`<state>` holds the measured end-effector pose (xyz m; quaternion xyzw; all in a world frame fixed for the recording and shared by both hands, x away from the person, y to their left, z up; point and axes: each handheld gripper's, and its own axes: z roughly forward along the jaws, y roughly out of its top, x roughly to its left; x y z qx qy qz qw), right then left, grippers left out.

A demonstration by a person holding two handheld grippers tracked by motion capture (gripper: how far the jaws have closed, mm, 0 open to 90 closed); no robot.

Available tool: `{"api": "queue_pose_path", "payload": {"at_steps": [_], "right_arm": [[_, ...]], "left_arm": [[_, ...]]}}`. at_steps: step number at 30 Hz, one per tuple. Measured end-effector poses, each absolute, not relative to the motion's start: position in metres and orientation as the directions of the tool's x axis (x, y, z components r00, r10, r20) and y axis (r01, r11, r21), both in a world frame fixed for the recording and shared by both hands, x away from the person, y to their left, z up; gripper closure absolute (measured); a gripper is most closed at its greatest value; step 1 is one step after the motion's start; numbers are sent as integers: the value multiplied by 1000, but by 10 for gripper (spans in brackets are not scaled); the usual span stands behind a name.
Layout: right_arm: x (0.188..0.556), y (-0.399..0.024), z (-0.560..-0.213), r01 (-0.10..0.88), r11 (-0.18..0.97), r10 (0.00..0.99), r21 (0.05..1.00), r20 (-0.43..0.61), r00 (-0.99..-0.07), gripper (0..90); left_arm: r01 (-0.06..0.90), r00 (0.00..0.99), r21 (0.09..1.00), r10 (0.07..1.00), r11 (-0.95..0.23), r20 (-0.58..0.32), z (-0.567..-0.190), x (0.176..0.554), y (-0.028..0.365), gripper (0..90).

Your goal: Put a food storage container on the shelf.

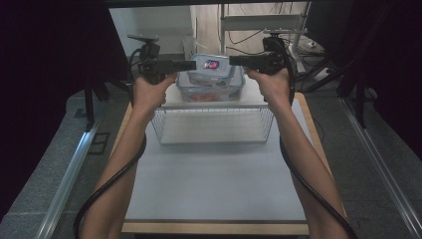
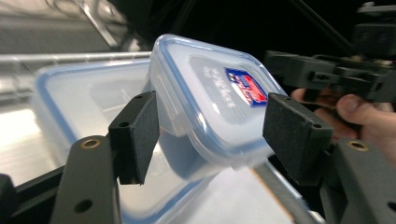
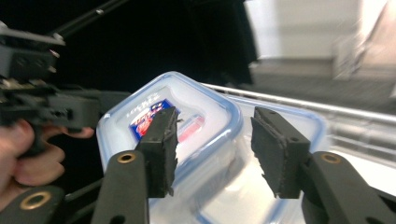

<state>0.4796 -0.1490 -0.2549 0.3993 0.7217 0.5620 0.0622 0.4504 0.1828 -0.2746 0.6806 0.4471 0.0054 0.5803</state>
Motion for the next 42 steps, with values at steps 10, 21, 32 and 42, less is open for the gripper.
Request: {"api": "queue_pose_path", "payload": {"at_steps": [10, 21, 32, 42], "right_arm": [[407, -145, -278, 355, 237, 596, 905, 153, -788, 893], [426, -126, -290, 376, 246, 621, 894, 152, -769, 895], [410, -131, -307, 344, 253, 615, 904, 125, -779, 770], [349, -156, -376, 307, 345, 614, 887, 34, -789, 336]], "left_arm": [[467, 646, 883, 667, 40, -372, -299, 394, 200, 354], [348, 670, 924, 732, -159, -126, -359, 323, 187, 248], [358, 707, 900, 702, -250, -87, -408, 294, 172, 152], [420, 714, 862, 689, -283, -122, -450, 280, 174, 90]]}}
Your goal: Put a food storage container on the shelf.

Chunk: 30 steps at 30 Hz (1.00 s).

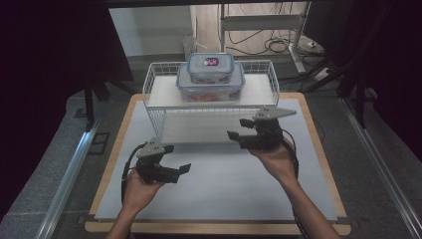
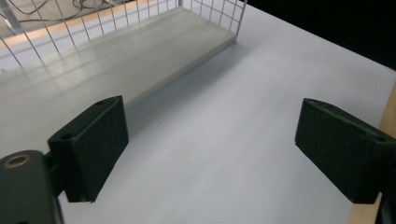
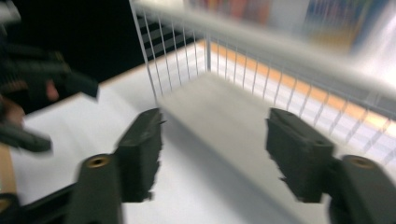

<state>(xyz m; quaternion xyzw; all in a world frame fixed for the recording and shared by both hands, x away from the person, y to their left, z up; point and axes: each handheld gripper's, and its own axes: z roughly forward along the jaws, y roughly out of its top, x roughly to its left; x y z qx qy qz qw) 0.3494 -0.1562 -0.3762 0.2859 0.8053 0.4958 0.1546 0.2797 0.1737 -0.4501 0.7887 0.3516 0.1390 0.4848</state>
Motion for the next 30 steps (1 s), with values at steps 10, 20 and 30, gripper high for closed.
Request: {"api": "queue_pose_path", "payload": {"at_steps": [10, 20, 30], "right_arm": [[311, -186, -433, 347, 387, 645, 854, 18, -764, 113], [280, -215, -486, 409, 435, 663, 802, 23, -748, 54], [277, -225, -504, 444, 457, 678, 771, 22, -735, 54]], "left_arm": [[411, 710, 850, 701, -329, -72, -476, 253, 169, 37], [460, 674, 813, 737, -358, -57, -512, 226, 179, 23], [486, 651, 781, 759, -393, -23, -526, 226, 181, 17]]}}
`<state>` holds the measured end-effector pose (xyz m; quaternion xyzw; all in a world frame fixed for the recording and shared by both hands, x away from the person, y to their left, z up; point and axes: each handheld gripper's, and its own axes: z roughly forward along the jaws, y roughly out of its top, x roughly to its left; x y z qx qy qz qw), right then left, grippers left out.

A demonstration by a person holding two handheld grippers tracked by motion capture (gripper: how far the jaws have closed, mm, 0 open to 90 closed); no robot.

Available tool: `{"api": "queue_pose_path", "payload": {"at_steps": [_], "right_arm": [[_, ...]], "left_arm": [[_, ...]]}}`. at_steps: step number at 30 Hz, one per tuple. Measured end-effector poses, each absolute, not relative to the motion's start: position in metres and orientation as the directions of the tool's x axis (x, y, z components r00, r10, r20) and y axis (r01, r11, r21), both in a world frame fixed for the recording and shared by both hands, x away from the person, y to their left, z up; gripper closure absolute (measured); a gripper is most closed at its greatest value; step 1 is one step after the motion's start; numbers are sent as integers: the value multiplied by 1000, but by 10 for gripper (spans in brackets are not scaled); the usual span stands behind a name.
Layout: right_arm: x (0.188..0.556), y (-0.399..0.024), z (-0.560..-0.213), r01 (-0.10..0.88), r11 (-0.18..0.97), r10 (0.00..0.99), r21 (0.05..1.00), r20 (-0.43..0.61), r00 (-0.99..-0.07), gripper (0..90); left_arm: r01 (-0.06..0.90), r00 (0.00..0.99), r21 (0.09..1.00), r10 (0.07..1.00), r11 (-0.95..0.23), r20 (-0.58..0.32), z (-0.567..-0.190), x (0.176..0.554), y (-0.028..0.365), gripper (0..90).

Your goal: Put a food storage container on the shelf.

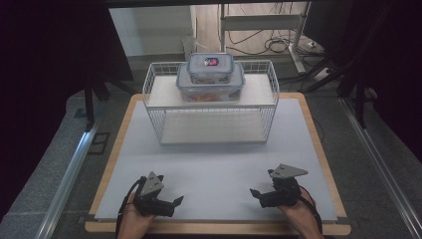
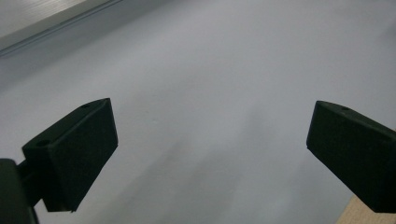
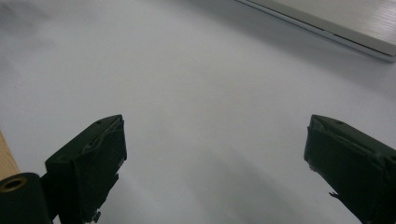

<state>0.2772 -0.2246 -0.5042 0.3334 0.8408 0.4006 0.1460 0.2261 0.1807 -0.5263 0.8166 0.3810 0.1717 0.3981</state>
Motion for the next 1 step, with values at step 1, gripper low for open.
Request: {"api": "queue_pose_path", "payload": {"at_steps": [1], "right_arm": [[277, -225, -504, 444, 457, 678, 771, 22, -735, 54]], "left_arm": [[486, 651, 781, 759, -393, -23, -526, 226, 181, 17]]}}
